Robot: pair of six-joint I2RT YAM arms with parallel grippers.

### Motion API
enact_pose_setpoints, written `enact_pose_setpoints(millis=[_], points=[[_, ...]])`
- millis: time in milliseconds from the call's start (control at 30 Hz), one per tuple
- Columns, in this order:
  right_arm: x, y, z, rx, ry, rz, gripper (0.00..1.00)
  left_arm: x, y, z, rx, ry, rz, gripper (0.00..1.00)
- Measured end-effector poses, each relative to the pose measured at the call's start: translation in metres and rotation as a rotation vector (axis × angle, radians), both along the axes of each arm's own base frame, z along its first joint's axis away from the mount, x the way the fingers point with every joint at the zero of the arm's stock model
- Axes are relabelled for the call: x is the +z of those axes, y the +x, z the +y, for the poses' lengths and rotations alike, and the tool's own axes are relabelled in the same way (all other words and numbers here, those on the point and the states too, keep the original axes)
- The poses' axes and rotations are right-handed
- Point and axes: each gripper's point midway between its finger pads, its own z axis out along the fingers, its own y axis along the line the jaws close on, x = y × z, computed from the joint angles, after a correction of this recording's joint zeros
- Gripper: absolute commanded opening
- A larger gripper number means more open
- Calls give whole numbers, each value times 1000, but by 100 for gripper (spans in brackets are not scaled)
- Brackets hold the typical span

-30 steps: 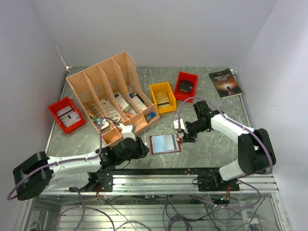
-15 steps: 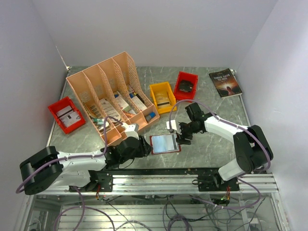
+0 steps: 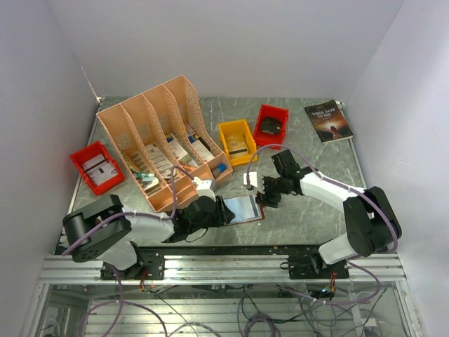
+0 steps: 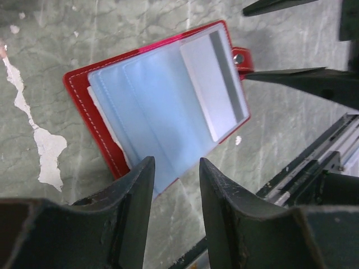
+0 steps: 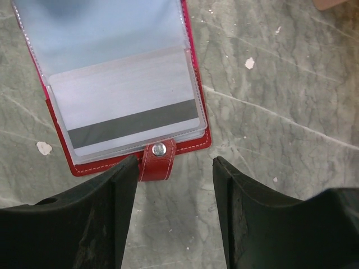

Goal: Put the credit cards into the card holder
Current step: Close the card holder at the center of the board.

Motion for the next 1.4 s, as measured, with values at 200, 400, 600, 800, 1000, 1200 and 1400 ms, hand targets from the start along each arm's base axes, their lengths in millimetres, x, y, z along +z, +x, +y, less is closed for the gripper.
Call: enact_pose_setpoints(millis=[200, 400, 600, 800, 1000, 1200, 1400], points=[[12, 9, 0, -69, 21, -43, 51, -18, 2, -4, 3, 29, 19, 42], [18, 18, -1, -128, 28, -67, 54, -20, 6, -8, 13, 25, 28, 41], [14, -2, 3, -58, 47, 4, 60, -20, 6, -9, 15, 32, 34, 41], [-1, -3, 2, -85, 3, 39, 53, -20, 6, -9, 16, 34, 35, 41], [0, 19, -1, -209, -26, -19, 49, -21, 7, -9, 18, 32, 36, 41], [8, 44, -8, -363, -27, -92, 42, -22, 10, -10, 28, 19, 39, 41], [12, 55, -17, -470, -12, -86, 47, -21, 11, -11, 27, 9, 39, 44]])
